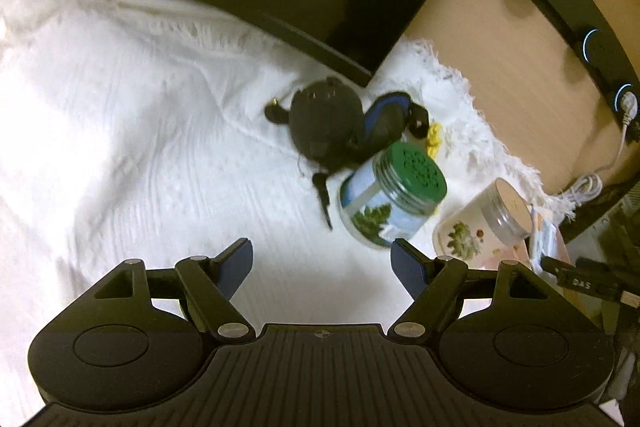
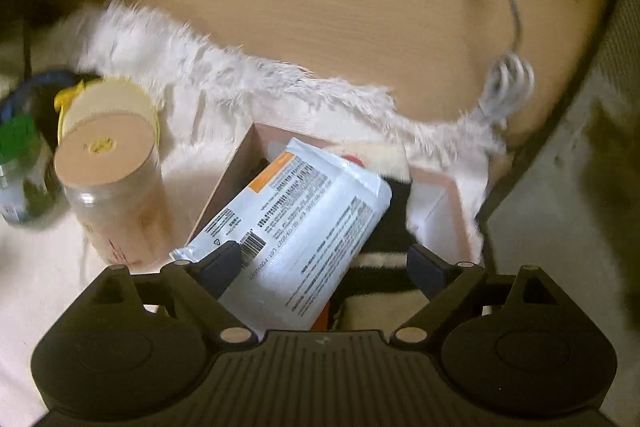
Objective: Organize soft objects
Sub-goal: 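Reach the left tool to the black plush toy and grasp it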
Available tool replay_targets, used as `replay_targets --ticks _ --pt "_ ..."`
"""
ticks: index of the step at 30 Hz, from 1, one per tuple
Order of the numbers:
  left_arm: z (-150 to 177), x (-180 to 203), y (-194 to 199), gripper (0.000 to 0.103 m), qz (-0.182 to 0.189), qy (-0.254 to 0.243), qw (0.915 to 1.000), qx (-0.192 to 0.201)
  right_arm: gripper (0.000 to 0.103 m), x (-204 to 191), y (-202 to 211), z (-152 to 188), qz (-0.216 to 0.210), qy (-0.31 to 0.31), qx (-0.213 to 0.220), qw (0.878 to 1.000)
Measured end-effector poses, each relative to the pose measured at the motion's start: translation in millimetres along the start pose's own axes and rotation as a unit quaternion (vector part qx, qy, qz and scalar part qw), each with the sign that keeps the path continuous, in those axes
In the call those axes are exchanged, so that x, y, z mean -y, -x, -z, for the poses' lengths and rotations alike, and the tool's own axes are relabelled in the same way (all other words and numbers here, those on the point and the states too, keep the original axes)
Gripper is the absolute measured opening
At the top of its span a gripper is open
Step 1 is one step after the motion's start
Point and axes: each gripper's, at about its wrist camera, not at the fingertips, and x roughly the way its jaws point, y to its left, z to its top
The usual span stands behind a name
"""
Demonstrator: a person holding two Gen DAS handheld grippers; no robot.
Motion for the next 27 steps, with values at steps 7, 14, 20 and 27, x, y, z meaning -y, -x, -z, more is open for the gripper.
replay_targets --ticks 7,14,20,27 --pt "7.4 -18.1 4.6 0.081 0.017 0.000 0.9998 0.000 0.086 6.0 -15.8 10.6 -0.002 0.044 -0.060 0.997" --pt "-15.9 -17.6 9.3 0.081 0.018 -0.060 0.9976 0.029 0.081 -0.3 23.7 15.2 -0.018 0.000 0.000 1.000" --pt "-74.0 -8.1 -18.0 0.080 0.054 -0.068 0.9954 0.039 0.082 -11.9 72.8 -2.0 -0.049 -0.032 0.059 0.997" --pt "-123.8 -21.4 -81.7 0.080 0.041 0.073 0.9964 -0.005 0.082 -42.9 105.0 6.7 -0.086 -0.048 0.060 0.993"
